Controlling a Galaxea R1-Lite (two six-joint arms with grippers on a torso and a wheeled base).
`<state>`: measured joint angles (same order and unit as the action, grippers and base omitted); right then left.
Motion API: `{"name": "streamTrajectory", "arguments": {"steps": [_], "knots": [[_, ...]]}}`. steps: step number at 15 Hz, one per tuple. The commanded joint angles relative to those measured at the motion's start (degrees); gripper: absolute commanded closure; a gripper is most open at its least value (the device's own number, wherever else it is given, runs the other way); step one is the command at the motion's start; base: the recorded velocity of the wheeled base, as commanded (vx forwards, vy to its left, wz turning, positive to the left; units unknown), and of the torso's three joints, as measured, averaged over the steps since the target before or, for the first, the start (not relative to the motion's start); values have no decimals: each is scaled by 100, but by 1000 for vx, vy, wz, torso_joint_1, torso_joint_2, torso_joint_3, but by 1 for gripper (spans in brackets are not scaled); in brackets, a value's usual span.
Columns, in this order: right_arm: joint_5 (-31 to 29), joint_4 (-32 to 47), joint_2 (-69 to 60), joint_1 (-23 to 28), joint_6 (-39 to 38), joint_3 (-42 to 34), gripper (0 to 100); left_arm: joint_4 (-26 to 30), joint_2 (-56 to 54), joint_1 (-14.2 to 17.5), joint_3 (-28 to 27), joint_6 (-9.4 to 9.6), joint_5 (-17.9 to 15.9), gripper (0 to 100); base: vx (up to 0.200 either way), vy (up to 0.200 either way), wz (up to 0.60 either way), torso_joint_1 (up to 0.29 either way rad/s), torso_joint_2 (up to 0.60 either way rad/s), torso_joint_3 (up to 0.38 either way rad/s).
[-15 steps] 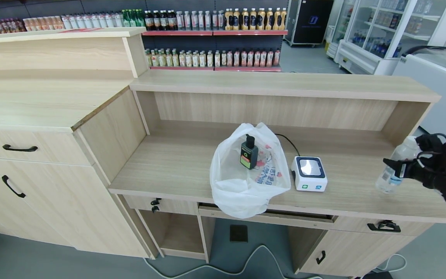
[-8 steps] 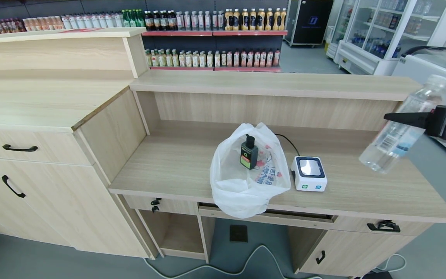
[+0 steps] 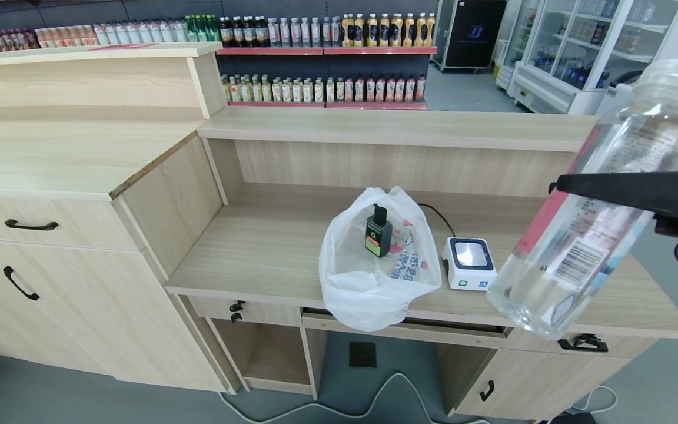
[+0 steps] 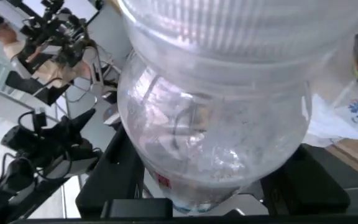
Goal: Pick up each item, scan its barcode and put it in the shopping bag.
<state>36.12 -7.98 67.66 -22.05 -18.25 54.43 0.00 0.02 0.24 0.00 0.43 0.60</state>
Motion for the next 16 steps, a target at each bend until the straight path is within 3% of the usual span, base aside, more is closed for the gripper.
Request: {"name": "streamTrajectory", "arguments": {"steps": [1,9,12,16], "knots": [[-17,-19,-209,-431,-267,85,100,0,-2,2,0,1,2,100,0,0,0,0,0,0],[106,-63,-192,-1064,-56,305,100,0,-2,2,0,1,2,100,0,0,0,0,0,0],[62,16,-86,-1143,-65,736,100,0,-2,2,0,1,2,100,0,0,0,0,0,0],[53,1001,-121,-1416,-82,1149,100,0,-2,2,0,1,2,100,0,0,0,0,0,0]]}}
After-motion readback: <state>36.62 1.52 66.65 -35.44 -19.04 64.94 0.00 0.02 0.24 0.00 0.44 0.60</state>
